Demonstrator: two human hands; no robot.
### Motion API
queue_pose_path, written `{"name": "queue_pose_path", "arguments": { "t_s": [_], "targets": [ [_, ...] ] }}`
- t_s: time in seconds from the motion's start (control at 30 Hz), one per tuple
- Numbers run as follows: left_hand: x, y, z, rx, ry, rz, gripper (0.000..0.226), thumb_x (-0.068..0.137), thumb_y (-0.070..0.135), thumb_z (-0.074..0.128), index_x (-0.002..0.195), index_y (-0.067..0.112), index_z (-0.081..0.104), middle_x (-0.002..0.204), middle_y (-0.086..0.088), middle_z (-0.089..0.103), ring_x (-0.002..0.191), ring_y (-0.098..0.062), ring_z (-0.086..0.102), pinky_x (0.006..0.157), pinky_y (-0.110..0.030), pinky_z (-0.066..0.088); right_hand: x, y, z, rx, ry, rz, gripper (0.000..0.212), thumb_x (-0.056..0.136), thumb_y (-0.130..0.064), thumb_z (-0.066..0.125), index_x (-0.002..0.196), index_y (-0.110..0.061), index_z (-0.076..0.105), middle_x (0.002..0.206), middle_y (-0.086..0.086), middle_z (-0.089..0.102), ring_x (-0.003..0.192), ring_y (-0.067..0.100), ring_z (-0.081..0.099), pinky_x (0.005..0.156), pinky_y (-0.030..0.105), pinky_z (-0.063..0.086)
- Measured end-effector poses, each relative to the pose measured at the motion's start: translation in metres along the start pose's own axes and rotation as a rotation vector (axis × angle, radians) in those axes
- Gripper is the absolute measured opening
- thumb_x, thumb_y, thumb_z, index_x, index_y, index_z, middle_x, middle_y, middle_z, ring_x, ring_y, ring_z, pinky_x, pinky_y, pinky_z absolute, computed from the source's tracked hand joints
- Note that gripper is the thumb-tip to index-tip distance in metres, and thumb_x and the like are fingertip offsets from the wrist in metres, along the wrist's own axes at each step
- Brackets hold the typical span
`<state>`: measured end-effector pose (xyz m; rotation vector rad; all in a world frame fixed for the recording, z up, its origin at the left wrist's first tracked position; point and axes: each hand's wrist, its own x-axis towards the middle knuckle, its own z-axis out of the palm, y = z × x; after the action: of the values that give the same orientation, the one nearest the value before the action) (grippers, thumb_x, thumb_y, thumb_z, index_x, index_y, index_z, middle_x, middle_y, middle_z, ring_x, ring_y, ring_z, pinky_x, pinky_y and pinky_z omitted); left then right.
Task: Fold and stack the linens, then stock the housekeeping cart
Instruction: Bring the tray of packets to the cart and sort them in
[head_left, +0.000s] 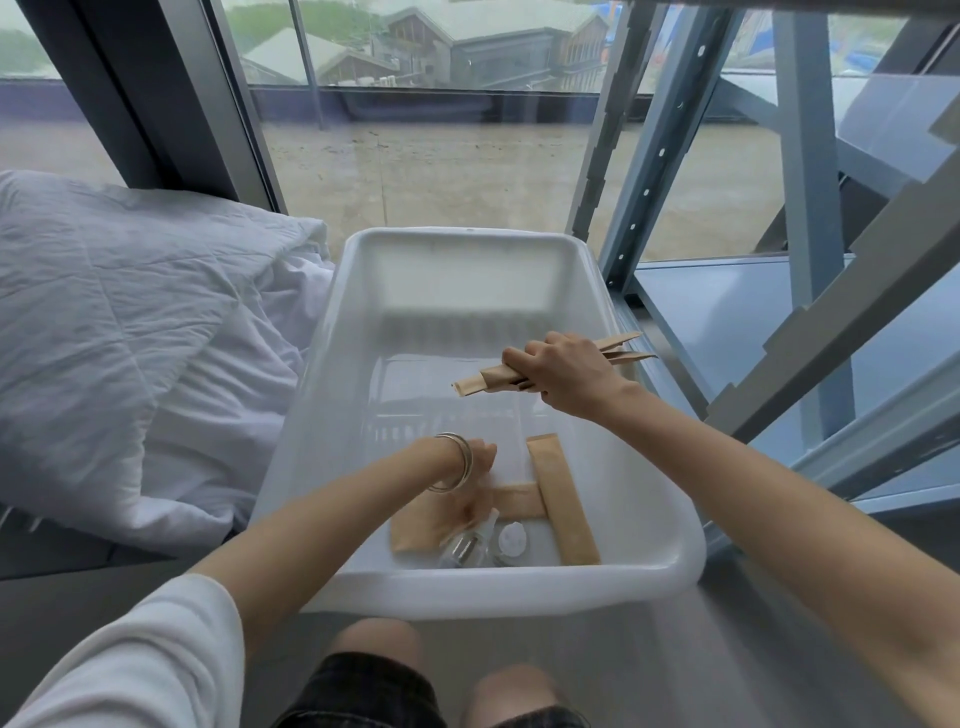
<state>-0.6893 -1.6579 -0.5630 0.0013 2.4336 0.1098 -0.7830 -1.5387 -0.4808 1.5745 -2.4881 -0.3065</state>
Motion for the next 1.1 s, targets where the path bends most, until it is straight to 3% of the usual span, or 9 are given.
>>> {"name": "queue_pose_path", "arguments": {
  "t_s": [0.13, 0.37, 0.5, 0.57, 0.63, 0.73, 0.83, 0.93, 1.1],
  "targets": [
    [-0.006, 0.004, 0.009, 0.080, 0.042, 0.040, 0.006, 0.080, 0.006, 0.057, 0.085, 0.008, 0.056, 0.092, -0.012, 0.056, 0.074, -0.026, 0.050, 0.060, -0.027, 0.040, -0.001, 0.000, 0.002, 0.001, 0.010, 0.002, 0.035, 0.087, -0.002, 0.049, 0.120, -0.014, 0.045, 0.100, 0.009, 0.060, 0.087, 0.030, 0.054, 0.065, 0.033, 0.030],
    [-0.021, -0.003, 0.005, 0.027, 0.027, 0.000, 0.033, 0.082, 0.024, 0.064, 0.113, 0.013, 0.066, 0.105, -0.006, 0.063, 0.089, -0.022, 0.057, 0.076, -0.029, 0.048, -0.001, 0.000, 0.003, -0.002, 0.014, -0.001, 0.033, 0.088, -0.004, 0.048, 0.119, -0.015, 0.043, 0.098, 0.008, 0.059, 0.081, 0.025, 0.049, 0.065, 0.031, 0.031],
    [-0.019, -0.009, -0.018, 0.322, 0.300, 0.101, 0.028, 0.092, 0.029, 0.050, 0.112, 0.012, 0.061, 0.128, -0.010, 0.047, 0.118, -0.031, 0.044, 0.091, -0.035, 0.043, 0.000, 0.010, -0.005, 0.066, 0.027, 0.067, 0.033, 0.087, -0.006, 0.051, 0.118, -0.014, 0.044, 0.097, 0.008, 0.059, 0.078, 0.025, 0.046, 0.063, 0.033, 0.033],
    [-0.019, 0.001, -0.029, 0.551, 0.319, 0.206, 0.034, 0.094, 0.025, 0.048, 0.126, 0.015, 0.052, 0.143, -0.006, 0.034, 0.130, -0.029, 0.032, 0.096, -0.037, 0.040, 0.001, 0.013, -0.009, 0.099, 0.038, 0.088, 0.034, 0.085, -0.006, 0.053, 0.117, -0.013, 0.046, 0.097, 0.009, 0.059, 0.075, 0.025, 0.043, 0.062, 0.034, 0.036],
    [-0.016, 0.023, -0.035, 0.625, 0.229, 0.252, 0.034, 0.094, 0.013, 0.047, 0.128, 0.013, 0.047, 0.139, -0.008, 0.038, 0.124, -0.028, 0.041, 0.083, -0.035, 0.043, 0.001, 0.015, -0.013, 0.115, 0.050, 0.093, 0.035, 0.083, -0.006, 0.054, 0.116, -0.013, 0.047, 0.097, 0.009, 0.060, 0.079, 0.028, 0.050, 0.061, 0.034, 0.035],
    [-0.013, 0.050, -0.041, 0.693, 0.244, 0.306, 0.018, 0.090, 0.003, 0.048, 0.105, 0.011, 0.052, 0.116, -0.008, 0.052, 0.099, -0.025, 0.056, 0.064, -0.031, 0.037, -0.001, 0.019, -0.016, 0.100, 0.060, 0.089, 0.036, 0.083, -0.007, 0.054, 0.117, -0.013, 0.047, 0.099, 0.007, 0.060, 0.086, 0.031, 0.055, 0.060, 0.034, 0.035],
    [-0.001, 0.061, -0.036, 0.772, 0.304, 0.515, 0.019, 0.090, 0.008, 0.051, 0.104, 0.018, 0.059, 0.144, 0.000, 0.033, 0.128, -0.022, 0.037, 0.080, -0.032, 0.045, -0.005, 0.023, -0.019, 0.081, 0.051, 0.093, 0.036, 0.083, -0.007, 0.053, 0.118, -0.014, 0.047, 0.102, 0.005, 0.061, 0.088, 0.031, 0.055, 0.061, 0.033, 0.035],
    [0.024, 0.068, -0.026, 0.942, 0.205, 0.624, 0.031, 0.090, 0.017, 0.054, 0.120, 0.025, 0.058, 0.155, 0.006, 0.017, 0.143, -0.021, 0.016, 0.102, -0.033, 0.040, -0.011, 0.022, -0.017, 0.078, 0.028, 0.081, 0.035, 0.085, -0.007, 0.050, 0.119, -0.014, 0.047, 0.102, 0.006, 0.061, 0.089, 0.031, 0.055, 0.062, 0.033, 0.035],
    [0.029, 0.052, -0.032, 0.819, 0.185, 0.607, 0.045, 0.084, 0.020, 0.060, 0.127, 0.021, 0.050, 0.135, -0.005, 0.039, 0.120, -0.027, 0.043, 0.097, -0.033, 0.042, -0.014, 0.015, -0.012, 0.076, 0.010, 0.036, 0.035, 0.086, -0.008, 0.051, 0.120, -0.016, 0.045, 0.102, 0.007, 0.060, 0.088, 0.029, 0.055, 0.063, 0.032, 0.037]
  ]
}}
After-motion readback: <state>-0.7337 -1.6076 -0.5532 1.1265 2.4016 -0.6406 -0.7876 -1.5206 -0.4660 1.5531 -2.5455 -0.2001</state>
